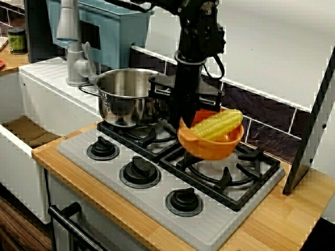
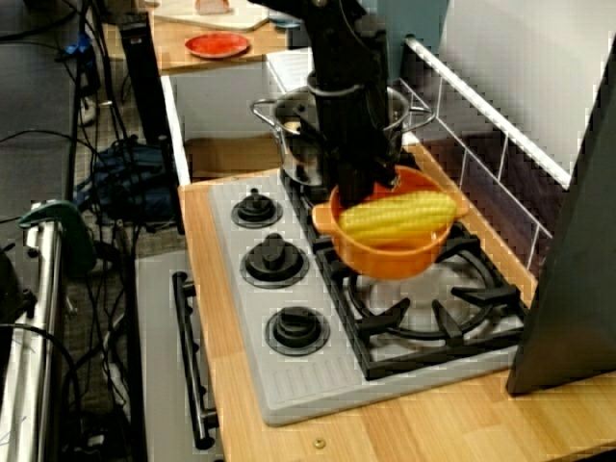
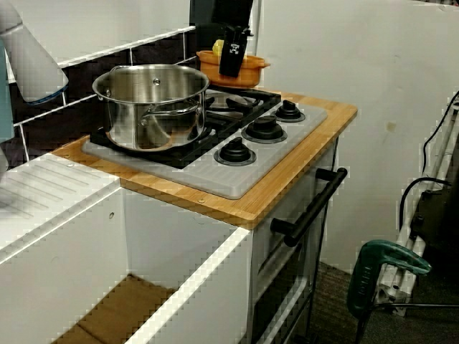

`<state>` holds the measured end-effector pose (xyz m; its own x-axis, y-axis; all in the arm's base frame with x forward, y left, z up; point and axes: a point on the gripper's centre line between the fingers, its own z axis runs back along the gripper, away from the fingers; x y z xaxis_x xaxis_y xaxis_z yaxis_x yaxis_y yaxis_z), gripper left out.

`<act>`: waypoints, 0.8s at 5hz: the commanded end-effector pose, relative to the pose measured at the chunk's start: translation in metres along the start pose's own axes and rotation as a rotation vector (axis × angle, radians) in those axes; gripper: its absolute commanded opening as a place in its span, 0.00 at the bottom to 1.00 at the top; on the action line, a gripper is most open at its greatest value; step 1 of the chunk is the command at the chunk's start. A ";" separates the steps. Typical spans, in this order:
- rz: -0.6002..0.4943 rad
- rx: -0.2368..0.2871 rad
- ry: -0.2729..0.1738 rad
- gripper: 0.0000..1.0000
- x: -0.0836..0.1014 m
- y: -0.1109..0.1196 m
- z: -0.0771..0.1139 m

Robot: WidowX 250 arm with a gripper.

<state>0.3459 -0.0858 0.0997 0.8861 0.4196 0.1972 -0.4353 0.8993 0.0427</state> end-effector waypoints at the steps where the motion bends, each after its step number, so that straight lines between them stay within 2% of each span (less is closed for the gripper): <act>1: 0.003 -0.014 -0.030 0.00 -0.001 0.004 0.004; 3: 0.005 -0.003 -0.028 0.00 0.001 0.004 -0.004; 4: 0.008 0.005 -0.014 0.00 0.000 0.005 -0.004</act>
<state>0.3451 -0.0841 0.0838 0.8871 0.4239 0.1829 -0.4421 0.8941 0.0720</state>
